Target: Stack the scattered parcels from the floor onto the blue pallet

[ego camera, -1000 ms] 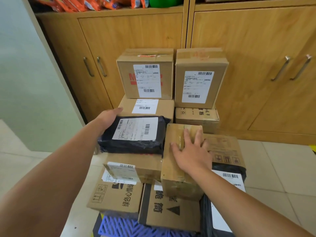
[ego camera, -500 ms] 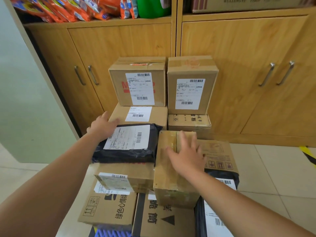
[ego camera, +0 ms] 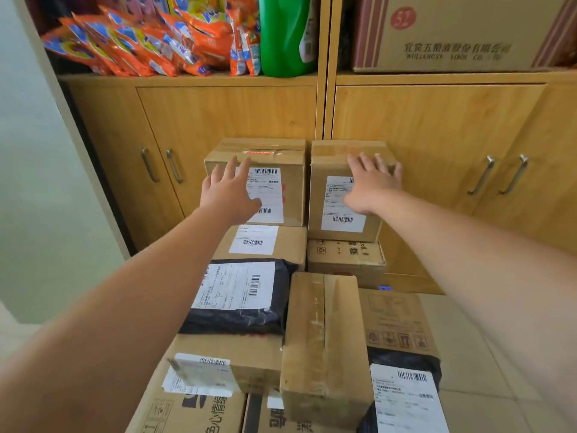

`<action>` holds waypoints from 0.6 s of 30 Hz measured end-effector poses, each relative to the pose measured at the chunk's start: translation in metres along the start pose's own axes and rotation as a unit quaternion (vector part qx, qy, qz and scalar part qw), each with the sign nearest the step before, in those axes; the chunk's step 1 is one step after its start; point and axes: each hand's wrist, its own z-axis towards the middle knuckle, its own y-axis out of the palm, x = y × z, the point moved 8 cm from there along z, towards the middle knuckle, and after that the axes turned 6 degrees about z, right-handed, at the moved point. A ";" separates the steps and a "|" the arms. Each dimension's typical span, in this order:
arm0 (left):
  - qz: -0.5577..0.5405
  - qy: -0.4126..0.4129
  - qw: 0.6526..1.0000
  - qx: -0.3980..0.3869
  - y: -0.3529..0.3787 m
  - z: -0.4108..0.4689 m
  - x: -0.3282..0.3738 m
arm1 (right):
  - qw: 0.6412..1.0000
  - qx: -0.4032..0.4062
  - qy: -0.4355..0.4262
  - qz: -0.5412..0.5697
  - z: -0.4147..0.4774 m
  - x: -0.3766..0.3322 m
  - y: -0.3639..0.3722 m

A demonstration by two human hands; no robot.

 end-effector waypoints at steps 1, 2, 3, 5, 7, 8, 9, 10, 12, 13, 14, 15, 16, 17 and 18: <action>0.006 -0.004 1.000 -0.011 -0.001 0.006 0.001 | 1.000 -0.004 -0.001 -0.004 0.003 -0.001 -0.002; 0.005 -0.009 1.000 -0.022 0.001 0.009 0.002 | 1.000 -0.013 -0.001 -0.003 0.006 0.000 -0.003; 0.000 -0.015 0.999 -0.028 0.002 0.010 0.004 | 1.000 -0.022 0.000 -0.001 0.009 0.001 -0.004; -0.016 -0.020 0.999 -0.034 0.004 0.011 0.006 | 1.000 -0.026 0.001 0.002 0.015 0.004 -0.002; -0.027 -0.022 0.998 -0.043 0.008 0.010 0.005 | 1.000 -0.019 -0.002 -0.005 0.017 0.005 0.001; -0.034 -0.021 0.998 -0.044 0.008 0.009 0.003 | 1.000 -0.013 -0.002 -0.007 0.016 0.005 0.002; -0.043 -0.017 0.998 -0.040 0.007 0.010 0.002 | 1.000 -0.008 -0.003 -0.005 0.017 0.006 0.002; -0.051 -0.013 0.998 -0.037 0.005 0.009 0.002 | 1.000 -0.007 -0.003 -0.008 0.016 0.005 0.001; -0.071 -0.012 0.997 -0.036 0.003 0.004 -0.001 | 1.000 -0.016 -0.006 -0.006 0.016 0.003 0.001; -0.087 -0.017 0.996 -0.034 0.004 0.000 -0.004 | 1.000 -0.023 -0.009 -0.001 0.016 0.002 0.001; -0.107 -0.019 0.994 -0.034 0.006 -0.004 -0.008 | 0.999 -0.031 -0.011 0.007 0.013 0.000 0.001; -0.129 -0.015 0.991 -0.034 0.009 -0.008 -0.010 | 0.999 -0.031 -0.014 0.014 0.011 -0.001 0.000; -0.148 -0.010 0.988 -0.037 0.011 -0.015 -0.012 | 0.999 -0.027 -0.017 0.017 0.007 -0.001 -0.001; -0.159 0.000 0.987 -0.035 0.015 -0.020 -0.015 | 0.999 -0.015 -0.024 0.017 0.006 -0.001 -0.002; -0.169 0.006 0.985 -0.035 0.017 -0.028 -0.016 | 0.999 -0.002 -0.028 0.028 0.002 -0.001 -0.005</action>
